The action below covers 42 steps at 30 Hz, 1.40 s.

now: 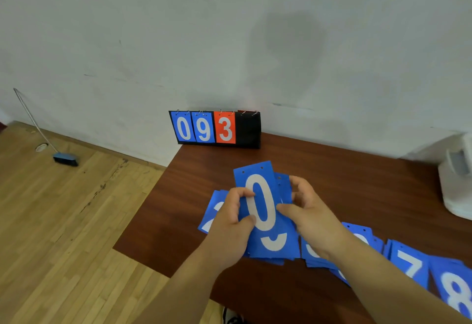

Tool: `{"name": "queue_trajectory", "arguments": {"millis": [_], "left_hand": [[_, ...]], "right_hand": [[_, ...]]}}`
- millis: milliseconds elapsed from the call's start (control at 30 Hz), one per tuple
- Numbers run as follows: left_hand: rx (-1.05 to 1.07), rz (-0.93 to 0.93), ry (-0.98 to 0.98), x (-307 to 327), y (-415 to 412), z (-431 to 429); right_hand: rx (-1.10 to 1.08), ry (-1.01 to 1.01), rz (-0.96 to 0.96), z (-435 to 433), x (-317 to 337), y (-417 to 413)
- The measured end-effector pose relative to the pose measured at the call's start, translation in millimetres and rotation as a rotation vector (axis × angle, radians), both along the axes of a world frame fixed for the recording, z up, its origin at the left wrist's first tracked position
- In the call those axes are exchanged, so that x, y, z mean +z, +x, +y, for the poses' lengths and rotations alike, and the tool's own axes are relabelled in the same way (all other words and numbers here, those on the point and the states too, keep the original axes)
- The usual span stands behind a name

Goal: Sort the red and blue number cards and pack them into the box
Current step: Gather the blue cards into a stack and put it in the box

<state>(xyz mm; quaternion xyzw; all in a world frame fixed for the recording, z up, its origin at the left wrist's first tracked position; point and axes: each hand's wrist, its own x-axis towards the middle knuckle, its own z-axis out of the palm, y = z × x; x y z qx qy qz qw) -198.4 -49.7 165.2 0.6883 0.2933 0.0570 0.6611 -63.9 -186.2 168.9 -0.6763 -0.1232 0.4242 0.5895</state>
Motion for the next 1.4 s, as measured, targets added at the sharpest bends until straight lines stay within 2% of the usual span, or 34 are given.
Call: {"name": "queue_trajectory", "arguments": {"millis": [67,233,367,500,600,667,733,833,933,1000,1100,1400], "left_hand": [[-0.014,-0.015,0.005,-0.8,2.4,-17.4],[-0.066,0.022,-0.055,-7.2,5.6,-32.2],[-0.084,0.034,-0.042,-12.1,7.5,-20.0],[0.076,0.026,-0.046,-15.4,18.4,3.0],[0.075,0.027,-0.021,-21.0,26.0,27.5],[0.144,0.017,-0.076,-30.4,29.4,54.5],[0.218,0.115,0.017,-55.5,28.2,89.9],[0.21,0.452,0.256,-109.4,19.9,134.9],[-0.013,0.756,0.486,-156.2,19.9,146.3],[-0.136,0.855,0.589,-175.7,24.5,140.3],[-0.161,0.89,0.656,-189.8,35.0,130.3],[-0.147,0.748,0.484,-198.8,32.9,133.9]], "right_hand": [[-0.017,0.015,0.033,-10.6,-4.4,-7.5],[0.002,-0.082,-0.226,-26.2,-10.3,-7.8],[0.12,-0.097,-0.231,-20.1,-5.6,-6.2],[0.218,-0.161,-0.196,3.9,-13.2,-7.3],[0.244,-0.201,-0.161,33.0,-20.3,-15.1],[0.203,-0.247,-0.163,50.3,-30.1,-13.4],[0.118,-0.333,-0.184,62.0,-44.4,-6.7],[0.001,-0.465,-0.24,71.9,-66.6,2.2],[0.007,-0.561,-0.262,77.9,-81.9,3.6],[0.01,-0.604,-0.266,81.3,-89.6,1.9],[0.026,-0.641,-0.249,84.4,-99.1,-2.9],[0.054,-0.689,-0.245,86.7,-112.9,4.9]]}}
